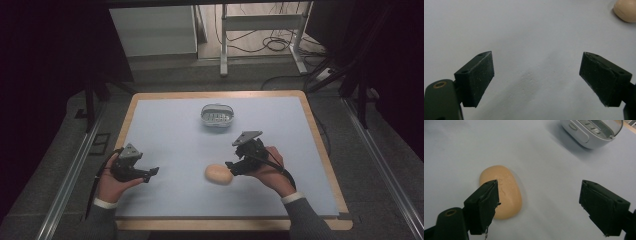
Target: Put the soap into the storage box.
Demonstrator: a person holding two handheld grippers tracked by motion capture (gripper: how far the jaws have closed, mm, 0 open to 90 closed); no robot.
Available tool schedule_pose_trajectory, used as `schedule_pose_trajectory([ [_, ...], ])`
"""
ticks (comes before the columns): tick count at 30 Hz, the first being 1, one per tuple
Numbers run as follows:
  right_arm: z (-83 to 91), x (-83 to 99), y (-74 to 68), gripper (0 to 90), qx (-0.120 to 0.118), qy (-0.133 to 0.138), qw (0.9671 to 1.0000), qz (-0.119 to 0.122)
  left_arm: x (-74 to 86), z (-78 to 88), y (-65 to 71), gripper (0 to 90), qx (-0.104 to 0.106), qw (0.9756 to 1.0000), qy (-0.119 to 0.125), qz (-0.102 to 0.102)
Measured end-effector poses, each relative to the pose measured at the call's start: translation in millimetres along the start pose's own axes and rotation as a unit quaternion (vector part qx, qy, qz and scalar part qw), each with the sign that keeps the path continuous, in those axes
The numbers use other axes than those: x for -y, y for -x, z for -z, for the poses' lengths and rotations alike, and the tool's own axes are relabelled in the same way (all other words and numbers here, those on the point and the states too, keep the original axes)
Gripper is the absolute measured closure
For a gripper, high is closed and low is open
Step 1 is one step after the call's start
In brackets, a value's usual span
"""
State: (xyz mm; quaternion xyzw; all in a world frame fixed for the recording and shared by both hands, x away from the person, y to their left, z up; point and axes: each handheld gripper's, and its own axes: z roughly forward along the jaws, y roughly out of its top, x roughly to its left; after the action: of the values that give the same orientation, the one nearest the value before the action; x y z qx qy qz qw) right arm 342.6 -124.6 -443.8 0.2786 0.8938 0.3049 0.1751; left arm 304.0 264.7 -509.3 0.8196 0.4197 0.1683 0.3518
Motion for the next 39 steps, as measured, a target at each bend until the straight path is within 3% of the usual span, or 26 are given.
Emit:
schedule_pose_trajectory([
  [8,-9.9,-4.4,-4.1,16.1,-0.009,-0.013,0.9998,0.009,-0.2,0.4,0.6,12.8,0.0,1.0,0.001,-0.001],
  [22,-32.1,-10.2,-23.2,16.2,-0.046,-0.046,0.9972,0.038,-0.2,1.4,0.1,12.8,0.001,1.0,0.003,0.001],
  [39,-62.3,-8.2,-33.6,20.1,-0.076,-0.104,0.9901,0.054,0.0,1.1,-1.1,12.8,0.002,1.0,-0.004,-0.007],
])
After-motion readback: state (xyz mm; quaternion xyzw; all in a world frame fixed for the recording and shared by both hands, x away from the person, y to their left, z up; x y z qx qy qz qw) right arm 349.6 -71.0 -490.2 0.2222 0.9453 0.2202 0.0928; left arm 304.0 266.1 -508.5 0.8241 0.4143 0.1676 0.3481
